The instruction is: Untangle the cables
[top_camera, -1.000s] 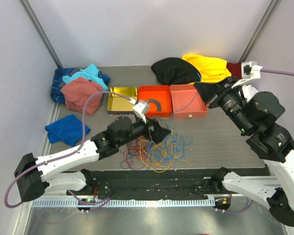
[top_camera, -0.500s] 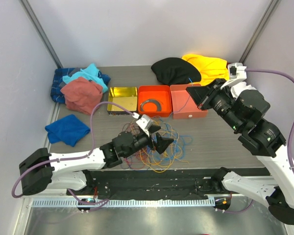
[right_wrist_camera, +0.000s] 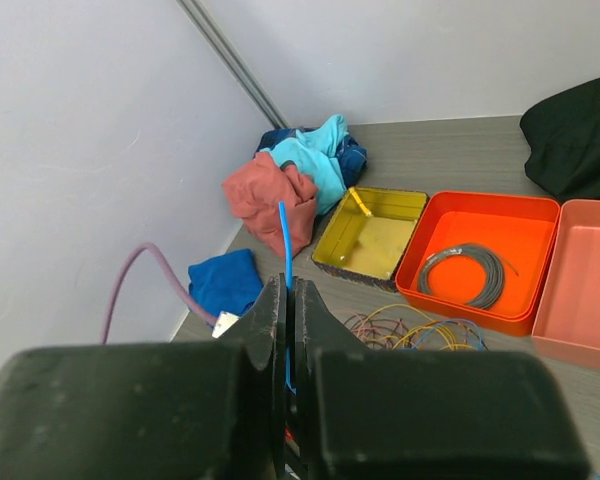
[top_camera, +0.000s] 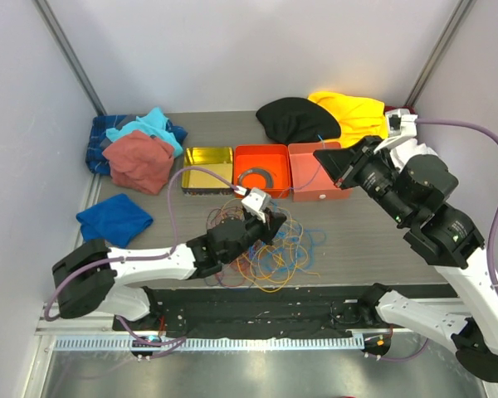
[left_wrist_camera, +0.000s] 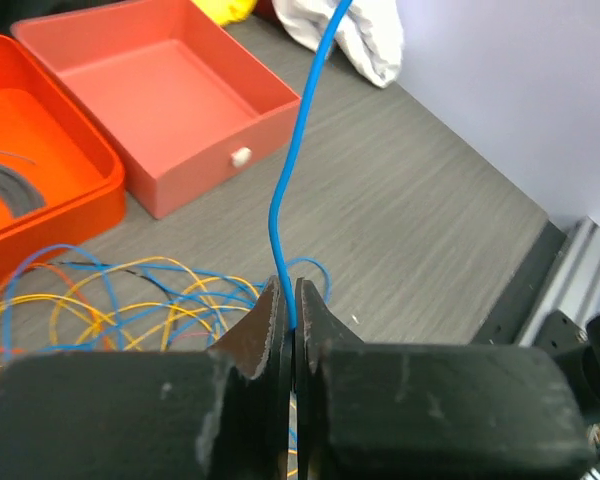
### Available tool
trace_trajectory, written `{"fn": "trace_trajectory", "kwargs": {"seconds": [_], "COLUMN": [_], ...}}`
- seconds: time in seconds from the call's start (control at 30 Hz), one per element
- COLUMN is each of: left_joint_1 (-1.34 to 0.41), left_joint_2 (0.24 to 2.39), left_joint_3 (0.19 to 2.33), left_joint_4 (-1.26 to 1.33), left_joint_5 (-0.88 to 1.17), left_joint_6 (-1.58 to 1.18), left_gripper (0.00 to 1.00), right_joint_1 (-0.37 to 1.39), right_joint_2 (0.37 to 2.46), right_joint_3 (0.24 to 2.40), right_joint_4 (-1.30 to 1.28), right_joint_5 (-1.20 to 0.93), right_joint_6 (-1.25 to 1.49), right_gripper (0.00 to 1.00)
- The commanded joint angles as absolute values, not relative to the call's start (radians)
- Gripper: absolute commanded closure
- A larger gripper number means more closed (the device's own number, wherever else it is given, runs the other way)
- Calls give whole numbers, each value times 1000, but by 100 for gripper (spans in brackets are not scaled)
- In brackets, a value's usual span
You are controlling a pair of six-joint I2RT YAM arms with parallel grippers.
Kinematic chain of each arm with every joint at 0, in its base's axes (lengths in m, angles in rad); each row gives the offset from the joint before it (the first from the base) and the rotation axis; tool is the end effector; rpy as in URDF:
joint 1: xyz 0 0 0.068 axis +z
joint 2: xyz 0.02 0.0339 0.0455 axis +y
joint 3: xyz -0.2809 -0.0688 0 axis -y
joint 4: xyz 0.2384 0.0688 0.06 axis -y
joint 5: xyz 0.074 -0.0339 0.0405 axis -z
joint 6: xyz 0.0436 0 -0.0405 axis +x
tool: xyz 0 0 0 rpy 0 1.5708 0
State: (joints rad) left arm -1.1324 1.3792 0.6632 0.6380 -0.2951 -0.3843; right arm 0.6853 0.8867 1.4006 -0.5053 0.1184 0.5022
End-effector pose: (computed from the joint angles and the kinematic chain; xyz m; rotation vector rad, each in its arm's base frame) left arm 0.1393 -0.2673 0.2690 0.4061 1.6780 -0.9033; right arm 0.1100 0.0833 0.5016 -0.0517 1.6242 0.8357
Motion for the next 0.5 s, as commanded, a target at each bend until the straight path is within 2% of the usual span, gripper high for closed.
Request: {"fn": "trace_trajectory", "kwargs": {"seconds": [0.0,0.03,0.07,0.17,0.3,0.47], "left_joint_1": [-1132,-1131,-1131,-1123,-1115,-1114], "left_joint_2": [1238,1214,1195,1146,1131,1152], "left_joint_3": [742,764,790,934,1109,1299], "left_joint_4": [548,508,421,295,132,77], "left_joint_5": [-451,-484,-503,-560,-591,-607], "left_joint_6": [-344,-316,-301,-239,-175,-117], "left_gripper": [100,100,100,100,100,100], "right_joint_1": [689,689,689,689,689,689], "right_joint_2": [839,831,825,790,741,704], "right_joint_3": [1358,1345,1316,1252,1181,1098], "right_joint_4": [-491,-491,-492,-488,-471,-466], "right_joint_5": [155,161,169,199,245,261], "right_joint_6": [483,479,476,474,474,488], "right_gripper": [95,89,65,44,39,39]}}
